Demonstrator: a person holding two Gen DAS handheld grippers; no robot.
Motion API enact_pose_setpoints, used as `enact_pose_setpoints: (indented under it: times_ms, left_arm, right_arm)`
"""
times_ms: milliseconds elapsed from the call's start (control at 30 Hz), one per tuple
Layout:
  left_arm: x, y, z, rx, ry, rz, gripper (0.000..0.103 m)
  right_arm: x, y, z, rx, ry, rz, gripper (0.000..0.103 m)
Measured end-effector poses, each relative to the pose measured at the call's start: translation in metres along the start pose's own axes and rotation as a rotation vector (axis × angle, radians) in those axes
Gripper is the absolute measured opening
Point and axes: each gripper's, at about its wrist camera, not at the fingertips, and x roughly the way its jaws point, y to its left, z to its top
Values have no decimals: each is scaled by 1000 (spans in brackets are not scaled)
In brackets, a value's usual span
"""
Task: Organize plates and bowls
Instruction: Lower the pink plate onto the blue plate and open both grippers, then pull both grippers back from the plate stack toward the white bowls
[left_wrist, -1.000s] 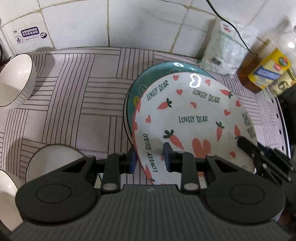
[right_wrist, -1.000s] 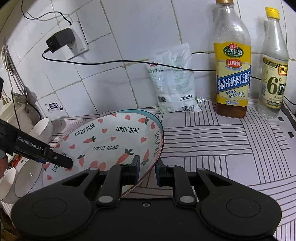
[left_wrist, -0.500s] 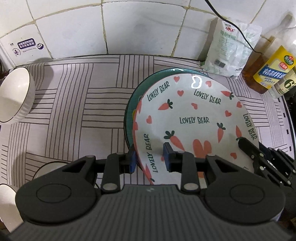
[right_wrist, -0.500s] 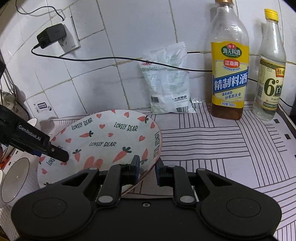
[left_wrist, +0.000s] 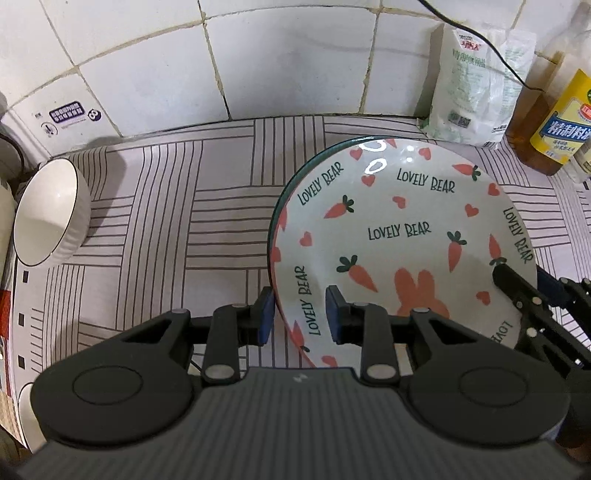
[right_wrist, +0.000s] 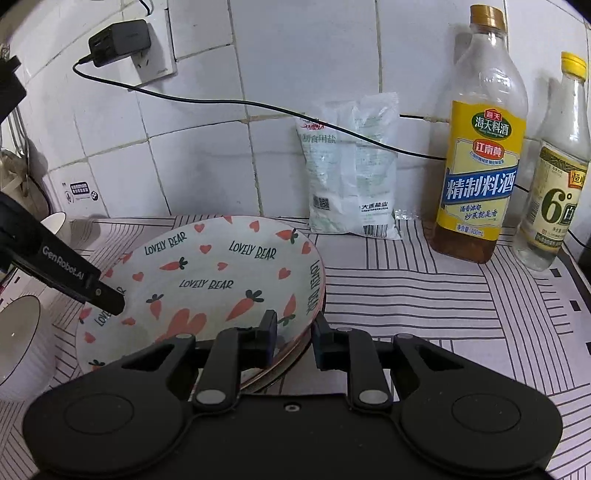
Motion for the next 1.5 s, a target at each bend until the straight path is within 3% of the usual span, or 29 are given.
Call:
enact_pose_setpoints:
  times_ms: [100, 267, 533, 833, 967, 1167, 1500]
  left_arm:
    - [-10, 2, -3, -5, -5, -19, 28]
    - [-39, 2, -13, 9, -43, -83, 32]
    - [-75, 5, -38, 45, -74, -119, 37]
    - [-114, 20, -78, 47, -93, -162, 43]
    - [-129, 24, -99, 59, -99, -161, 48]
    - [-148, 32, -128, 71, -105, -154, 56]
    - [-174, 51, -167, 107, -155, -151, 64]
  right_arm:
    - [0, 3, -1, -10, 12, -5, 28]
    - [-19, 0, 4, 102, 3, 9, 35]
    - [-72, 24, 18, 6, -42, -28, 48]
    - [-121, 38, 28, 33, -41, 14, 57]
    - [-145, 40, 30, 100, -21, 27, 65]
    - [-173, 58, 21, 52, -13, 39, 72]
    - [-191, 80, -1, 20, 47, 111, 73]
